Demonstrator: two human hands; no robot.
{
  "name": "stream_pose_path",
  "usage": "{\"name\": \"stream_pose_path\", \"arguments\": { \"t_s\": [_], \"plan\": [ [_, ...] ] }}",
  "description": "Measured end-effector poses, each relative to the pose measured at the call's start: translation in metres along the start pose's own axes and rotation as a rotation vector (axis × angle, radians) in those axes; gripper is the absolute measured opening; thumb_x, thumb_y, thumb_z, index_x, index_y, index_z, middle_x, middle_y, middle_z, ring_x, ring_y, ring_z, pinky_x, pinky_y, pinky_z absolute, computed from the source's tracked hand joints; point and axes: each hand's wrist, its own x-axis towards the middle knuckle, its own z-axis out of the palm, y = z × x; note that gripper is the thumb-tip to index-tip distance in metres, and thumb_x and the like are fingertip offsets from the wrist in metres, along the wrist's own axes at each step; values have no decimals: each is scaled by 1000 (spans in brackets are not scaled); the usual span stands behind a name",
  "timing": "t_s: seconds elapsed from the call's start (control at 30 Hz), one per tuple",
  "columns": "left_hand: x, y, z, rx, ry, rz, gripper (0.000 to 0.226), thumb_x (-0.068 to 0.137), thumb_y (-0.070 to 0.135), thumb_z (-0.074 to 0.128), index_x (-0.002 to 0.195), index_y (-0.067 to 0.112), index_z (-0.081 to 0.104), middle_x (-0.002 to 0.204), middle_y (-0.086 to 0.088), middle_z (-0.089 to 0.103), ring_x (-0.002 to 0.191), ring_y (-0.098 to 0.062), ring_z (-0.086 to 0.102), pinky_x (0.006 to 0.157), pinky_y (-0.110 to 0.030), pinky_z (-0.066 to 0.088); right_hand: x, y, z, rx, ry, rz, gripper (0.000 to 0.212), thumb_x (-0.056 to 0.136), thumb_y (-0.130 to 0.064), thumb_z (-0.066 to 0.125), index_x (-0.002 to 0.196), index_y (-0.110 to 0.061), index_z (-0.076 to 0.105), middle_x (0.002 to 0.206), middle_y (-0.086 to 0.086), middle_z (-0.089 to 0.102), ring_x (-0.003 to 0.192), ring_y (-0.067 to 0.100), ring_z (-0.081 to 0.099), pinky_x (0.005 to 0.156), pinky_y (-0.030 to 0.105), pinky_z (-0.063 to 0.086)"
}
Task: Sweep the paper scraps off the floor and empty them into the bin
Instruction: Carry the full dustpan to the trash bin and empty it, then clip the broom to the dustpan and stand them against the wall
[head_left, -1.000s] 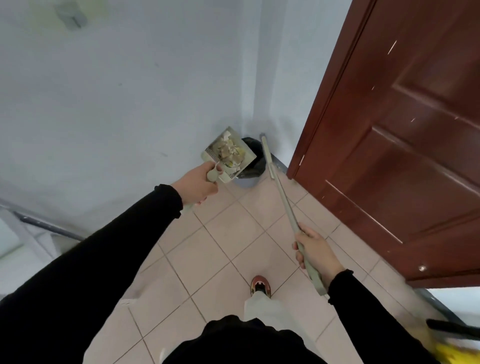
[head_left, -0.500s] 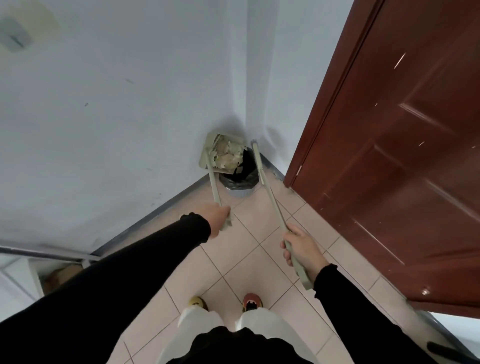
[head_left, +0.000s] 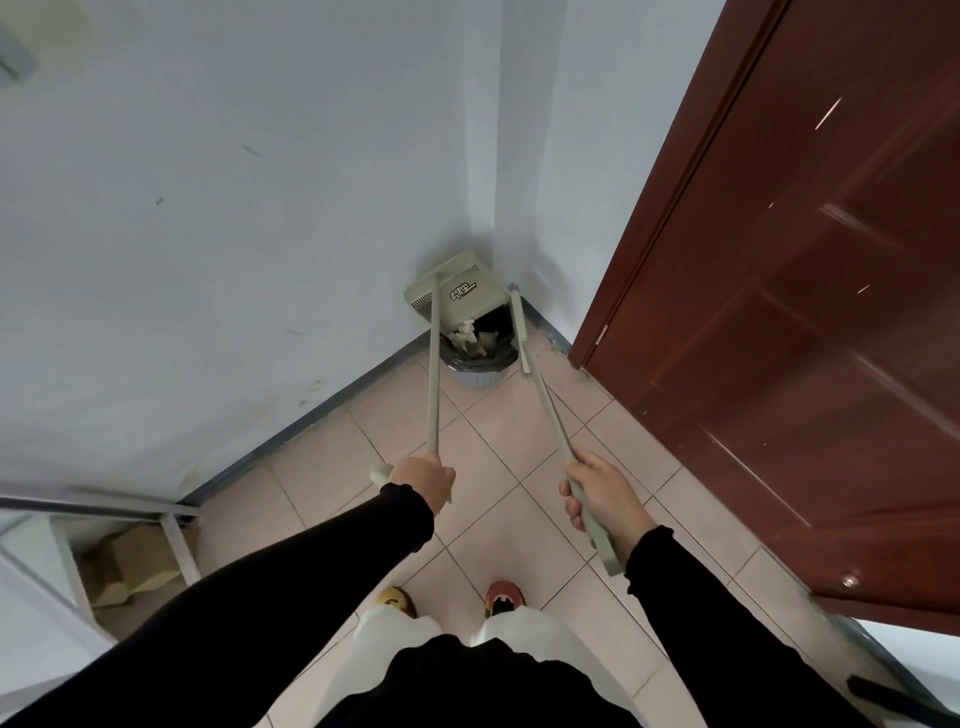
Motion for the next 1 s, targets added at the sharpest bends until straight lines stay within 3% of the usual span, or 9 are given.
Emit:
{"name": "stream_pose_path", "arguments": {
  "t_s": [0.2,0.27,0.33,0.43,0.53,0.63,0.73,0.9,1.0],
  "plan": [
    [-1,-7,0,106,-16,13,41,97,3,44,138,8,46,131,-7,52,60,-20,44,52,-33,34,-5,-4,2,-16,2,-3,44,102,-9,41,144,-21,44,70,6,46,38,8,39,37,19,33],
    [-4,-10,-2,153,0,39,41,97,4,45,138,8,45,132,-8,51,64,-20,52,48,-33,31,-7,-5,1,-23,4,-1,43,101,-8,41,142,-20,46,69,6,45,38,8,39,36,18,32],
    [-7,-14,-8,166,0,55,40,96,7,47,136,10,47,131,-6,52,75,-24,57,52,-33,35,-8,-8,1,-20,3,3,44,101,-8,40,143,-20,45,69,6,45,38,8,39,36,18,32],
    [-17,-20,-20,148,31,96,34,95,12,55,128,13,49,121,-5,56,74,-25,55,64,-38,48,-15,-14,2,11,-19,-8,41,101,-6,39,138,-23,46,70,7,45,36,8,39,36,17,32],
    [-40,-35,-47,101,113,159,26,95,11,56,120,14,50,109,-5,59,73,-23,56,59,-35,46,-29,-27,5,42,-50,-30,37,100,-3,39,131,-16,52,69,7,46,35,7,40,35,15,31],
    [-66,-59,-85,61,179,164,31,92,7,51,121,20,51,107,-2,61,77,-22,54,61,-35,43,-50,-49,12,63,-148,-41,20,99,-4,42,114,0,55,74,7,50,38,6,44,35,18,34],
    [-93,-91,-123,6,165,158,37,92,8,47,123,29,50,107,2,64,83,-22,54,68,-31,40,-76,-82,26,76,-317,-99,7,99,-8,49,104,-6,54,91,14,56,46,9,50,40,18,42],
    [-138,-152,-181,-154,228,131,22,94,21,58,116,26,61,98,3,67,90,-19,61,80,-35,50,-117,-148,63,-63,-462,-244,36,96,-40,56,117,-11,61,101,18,70,72,27,74,50,27,54],
    [-160,-188,-204,-261,326,99,15,91,32,68,106,30,67,93,9,71,91,-18,65,85,-38,52,-133,-183,90,-335,-488,-433,70,87,-75,38,132,-24,58,110,12,72,89,27,76,69,38,58]
  ]
}}
